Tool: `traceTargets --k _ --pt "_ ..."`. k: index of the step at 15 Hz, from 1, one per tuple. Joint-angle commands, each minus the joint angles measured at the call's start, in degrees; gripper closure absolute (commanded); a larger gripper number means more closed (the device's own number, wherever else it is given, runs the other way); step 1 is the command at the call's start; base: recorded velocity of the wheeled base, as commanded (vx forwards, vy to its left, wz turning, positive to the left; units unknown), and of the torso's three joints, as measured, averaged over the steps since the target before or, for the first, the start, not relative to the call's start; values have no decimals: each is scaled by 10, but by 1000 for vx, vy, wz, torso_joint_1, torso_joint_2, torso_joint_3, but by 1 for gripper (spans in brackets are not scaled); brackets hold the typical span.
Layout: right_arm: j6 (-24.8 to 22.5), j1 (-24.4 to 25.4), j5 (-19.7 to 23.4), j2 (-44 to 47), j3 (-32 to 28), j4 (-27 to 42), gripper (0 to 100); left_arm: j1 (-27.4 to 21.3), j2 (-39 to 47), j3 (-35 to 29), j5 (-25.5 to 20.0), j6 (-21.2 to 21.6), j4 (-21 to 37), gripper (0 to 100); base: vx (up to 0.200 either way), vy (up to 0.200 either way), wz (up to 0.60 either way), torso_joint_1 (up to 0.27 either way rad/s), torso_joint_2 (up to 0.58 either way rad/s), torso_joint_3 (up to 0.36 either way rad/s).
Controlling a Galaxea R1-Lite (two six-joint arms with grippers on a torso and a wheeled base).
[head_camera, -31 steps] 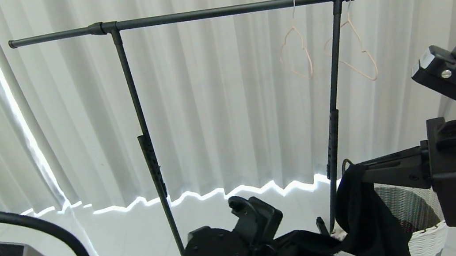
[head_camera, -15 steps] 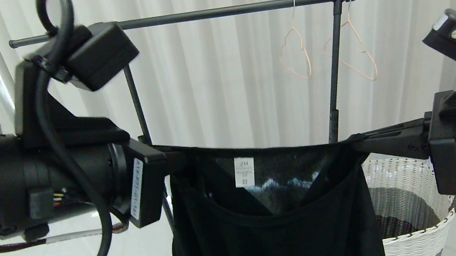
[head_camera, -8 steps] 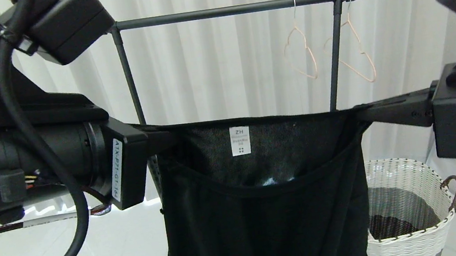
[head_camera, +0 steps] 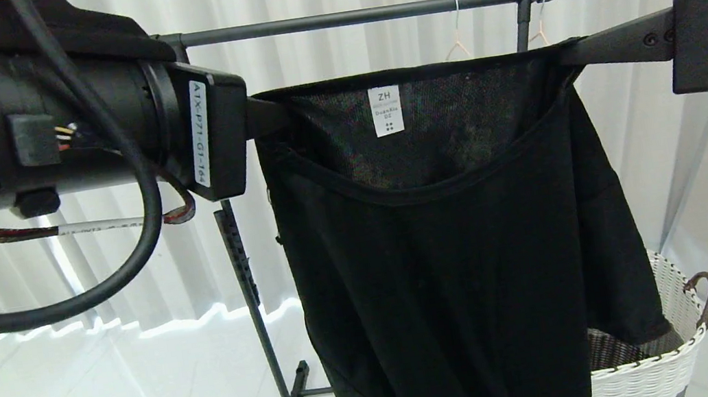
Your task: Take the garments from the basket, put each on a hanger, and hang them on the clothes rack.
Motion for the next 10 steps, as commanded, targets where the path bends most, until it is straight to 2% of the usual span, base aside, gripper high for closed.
traceTargets --k 1,2,3,7,9,10 --pt "-7 -4 1 17 -24 12 100 31 19 -7 3 36 0 100 0 0 0 0 0 0" --pt "-7 -4 1 13 -22 17 100 55 27 -9 3 77 -3 100 0 0 0 0 0 0" --pt "-7 -4 1 8 -22 22 100 63 27 -11 1 99 -5 100 0 0 0 0 0 0" --pt "-7 -4 1 -7 -19 33 100 59 27 -6 -29 96 -11 100 0 0 0 0 0 0" --pt "-7 -4 3 -37 -19 86 100 55 32 1 -32 95 -45 100 0 0 0 0 0 0" --pt "-7 -2 18 -56 -19 115 100 55 39 5 -33 95 -62 100 0 0 0 0 0 0"
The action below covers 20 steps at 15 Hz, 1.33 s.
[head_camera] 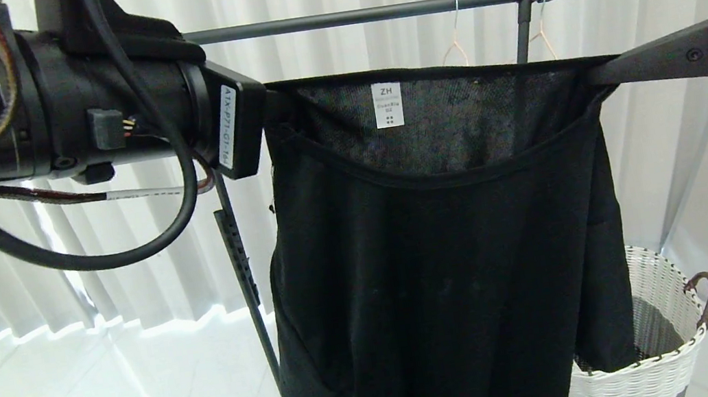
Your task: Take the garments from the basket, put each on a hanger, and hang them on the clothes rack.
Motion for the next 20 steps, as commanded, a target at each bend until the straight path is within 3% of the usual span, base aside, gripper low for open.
traceTargets --k 1,3,7,15,17,18,20 --pt "0 6 36 -44 0 35 100 -1 15 7 1 0 -12 100 0 0 0 0 0 0" --pt "1 36 79 -63 0 64 100 -7 34 10 -2 0 -40 100 0 0 0 0 0 0" --pt "3 101 79 -59 2 75 100 -20 58 9 -45 1 -76 100 0 0 0 0 0 0" --pt "1 101 71 -69 25 73 100 -29 33 23 -47 3 -72 100 0 0 0 0 0 0" --pt "1 88 46 -73 32 72 100 -34 -1 46 -58 3 -46 100 0 0 0 0 0 0" --pt "1 76 26 -74 32 71 100 -38 -31 58 -66 2 -6 100 0 0 0 0 0 0" --pt "1 52 22 -64 32 30 100 -44 -78 63 -92 -41 56 100 0 0 0 0 0 0"
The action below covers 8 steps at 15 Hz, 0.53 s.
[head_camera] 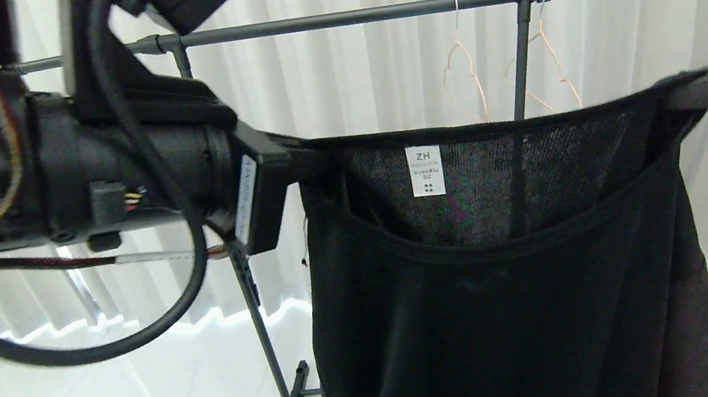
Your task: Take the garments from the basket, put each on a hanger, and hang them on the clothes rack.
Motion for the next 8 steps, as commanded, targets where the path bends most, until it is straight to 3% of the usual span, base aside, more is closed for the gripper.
traceTargets --k 1,3,8 --pt "1 -21 -1 18 0 -26 100 -21 -66 6 -11 -47 44 100 0 0 0 0 0 0" --pt "2 -27 0 47 -1 -85 100 -50 -90 6 -11 -107 75 100 0 0 0 0 0 0" --pt "2 -24 1 107 -5 -182 100 -153 -98 -16 -8 -231 76 100 0 0 0 0 0 0"
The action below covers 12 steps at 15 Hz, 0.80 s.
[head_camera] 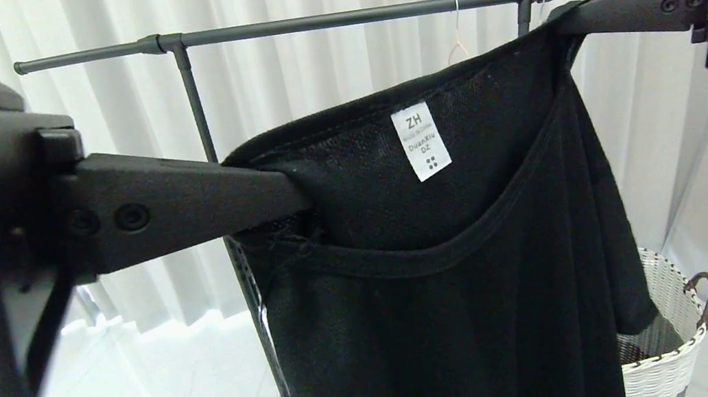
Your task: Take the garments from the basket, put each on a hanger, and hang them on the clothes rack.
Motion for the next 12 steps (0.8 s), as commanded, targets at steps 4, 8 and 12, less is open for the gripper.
traceTargets --k 4,8,12 --pt "-1 2 1 27 1 -4 100 -48 -7 -6 13 -16 0 100 0 0 0 0 0 0" --pt "0 2 1 24 3 -3 100 -48 -6 -4 13 -15 0 100 0 0 0 0 0 0" --pt "0 1 0 10 4 8 100 -38 0 -4 15 -6 2 100 0 0 0 0 0 0"
